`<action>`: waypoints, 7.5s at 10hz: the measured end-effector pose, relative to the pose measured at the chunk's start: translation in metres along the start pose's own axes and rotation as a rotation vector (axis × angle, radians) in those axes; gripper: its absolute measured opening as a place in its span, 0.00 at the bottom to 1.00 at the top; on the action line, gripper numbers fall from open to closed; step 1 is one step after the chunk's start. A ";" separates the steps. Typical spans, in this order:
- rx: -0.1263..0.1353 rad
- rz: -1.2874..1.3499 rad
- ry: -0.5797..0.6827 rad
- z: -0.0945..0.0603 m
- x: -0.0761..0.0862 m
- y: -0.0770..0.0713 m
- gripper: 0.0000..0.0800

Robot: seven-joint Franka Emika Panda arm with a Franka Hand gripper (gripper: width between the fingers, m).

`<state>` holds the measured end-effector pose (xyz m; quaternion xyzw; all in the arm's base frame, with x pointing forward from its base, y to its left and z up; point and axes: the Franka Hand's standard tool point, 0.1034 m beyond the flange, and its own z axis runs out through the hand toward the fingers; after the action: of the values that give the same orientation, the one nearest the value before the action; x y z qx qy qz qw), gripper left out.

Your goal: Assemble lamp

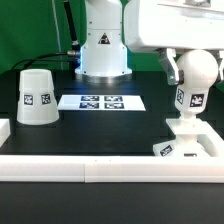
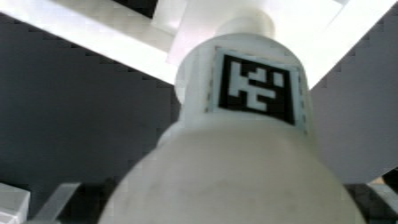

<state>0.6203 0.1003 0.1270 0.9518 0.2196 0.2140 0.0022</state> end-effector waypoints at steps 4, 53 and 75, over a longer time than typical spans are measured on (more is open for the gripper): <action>0.000 -0.002 0.002 0.008 -0.004 -0.003 0.72; -0.043 0.992 -0.433 0.000 -0.020 -0.017 0.72; 0.151 0.011 -0.379 0.001 -0.017 -0.017 0.87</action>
Offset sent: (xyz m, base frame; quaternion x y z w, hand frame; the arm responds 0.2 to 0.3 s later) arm 0.0001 0.0041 -0.0097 -0.0072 0.0171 -0.0081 0.9998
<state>0.5998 0.1087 0.1180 0.9738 0.2253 0.0138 -0.0288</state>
